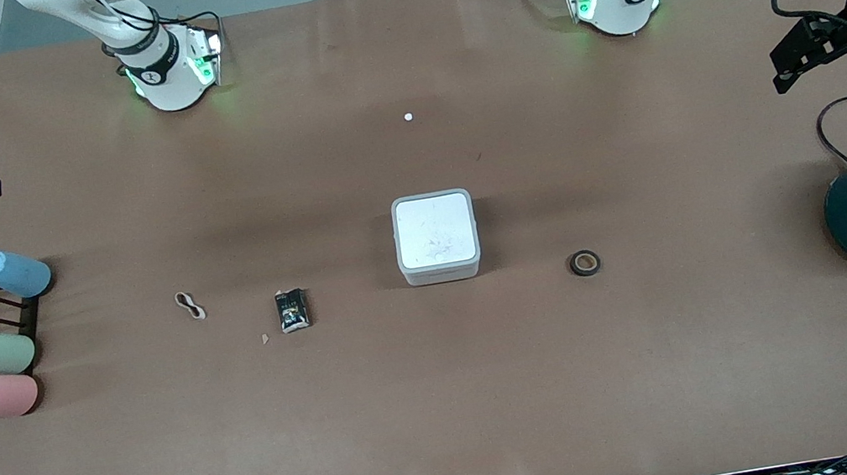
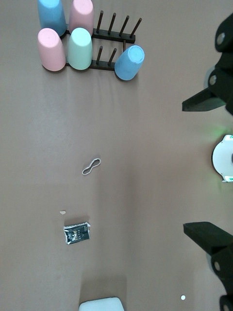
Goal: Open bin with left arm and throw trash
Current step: 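Reach the left gripper to the bin lid while the right gripper reaches the wrapper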
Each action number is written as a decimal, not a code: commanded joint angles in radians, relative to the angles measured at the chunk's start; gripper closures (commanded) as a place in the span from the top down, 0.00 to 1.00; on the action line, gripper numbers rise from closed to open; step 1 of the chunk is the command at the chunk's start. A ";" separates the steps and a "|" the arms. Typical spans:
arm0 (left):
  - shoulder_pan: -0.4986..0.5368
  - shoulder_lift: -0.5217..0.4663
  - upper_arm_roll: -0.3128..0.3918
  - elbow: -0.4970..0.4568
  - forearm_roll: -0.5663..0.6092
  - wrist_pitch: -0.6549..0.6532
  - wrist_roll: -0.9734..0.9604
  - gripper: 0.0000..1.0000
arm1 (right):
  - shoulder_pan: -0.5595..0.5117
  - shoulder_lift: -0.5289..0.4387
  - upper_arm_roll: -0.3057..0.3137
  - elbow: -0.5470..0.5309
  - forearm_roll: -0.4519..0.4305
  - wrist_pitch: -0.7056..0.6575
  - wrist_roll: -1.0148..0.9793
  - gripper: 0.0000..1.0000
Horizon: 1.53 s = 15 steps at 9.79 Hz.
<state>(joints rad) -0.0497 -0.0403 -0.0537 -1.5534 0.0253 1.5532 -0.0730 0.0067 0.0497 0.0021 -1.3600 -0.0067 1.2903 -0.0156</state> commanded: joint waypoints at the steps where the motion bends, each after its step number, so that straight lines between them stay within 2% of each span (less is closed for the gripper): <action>1: 0.001 0.010 0.002 0.018 0.002 -0.019 0.013 1.00 | -0.004 -0.008 0.007 -0.014 0.001 0.010 0.003 1.00; 2: -0.001 0.013 0.002 0.024 0.004 -0.019 0.000 1.00 | 0.004 -0.008 0.007 -0.014 0.002 0.012 0.003 1.00; 4: -0.016 0.022 -0.008 0.018 0.004 -0.021 -0.002 1.00 | 0.016 0.013 0.007 -0.018 0.097 0.032 0.005 1.00; 5: -0.018 0.028 -0.029 0.016 0.004 -0.021 -0.001 1.00 | 0.060 0.034 0.007 -0.052 0.126 0.071 0.006 1.00; 7: -0.018 0.078 -0.049 0.007 -0.025 -0.038 0.007 0.98 | 0.191 0.086 0.007 -0.213 0.128 0.308 0.063 1.00; 8: -0.021 0.141 -0.049 0.010 -0.091 -0.027 -0.001 0.93 | 0.264 0.100 0.007 -0.288 0.128 0.440 0.139 1.00; 9: -0.039 0.202 -0.069 0.010 -0.144 0.025 -0.007 0.79 | 0.304 0.140 0.007 -0.315 0.126 0.514 0.167 1.00; 11: -0.163 0.324 -0.095 0.016 -0.139 0.124 -0.115 0.12 | 0.347 0.258 0.006 -0.317 0.120 0.645 0.174 1.00; 12: -0.264 0.391 -0.095 0.016 -0.139 0.234 -0.230 0.00 | 0.346 0.325 0.007 -0.327 0.119 0.720 0.177 1.00; 13: -0.338 0.466 -0.095 0.019 -0.137 0.346 -0.319 0.00 | 0.337 0.375 0.007 -0.344 0.120 0.806 0.177 1.00; 15: -0.418 0.583 -0.095 0.033 -0.142 0.517 -0.347 0.00 | 0.335 0.436 0.006 -0.352 0.119 0.874 0.174 1.00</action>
<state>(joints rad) -0.4540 0.4765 -0.1545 -1.5660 -0.1138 2.0225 -0.4173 0.3516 0.4738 0.0025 -1.7077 0.1089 2.1435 0.1546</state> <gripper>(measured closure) 0.903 0.000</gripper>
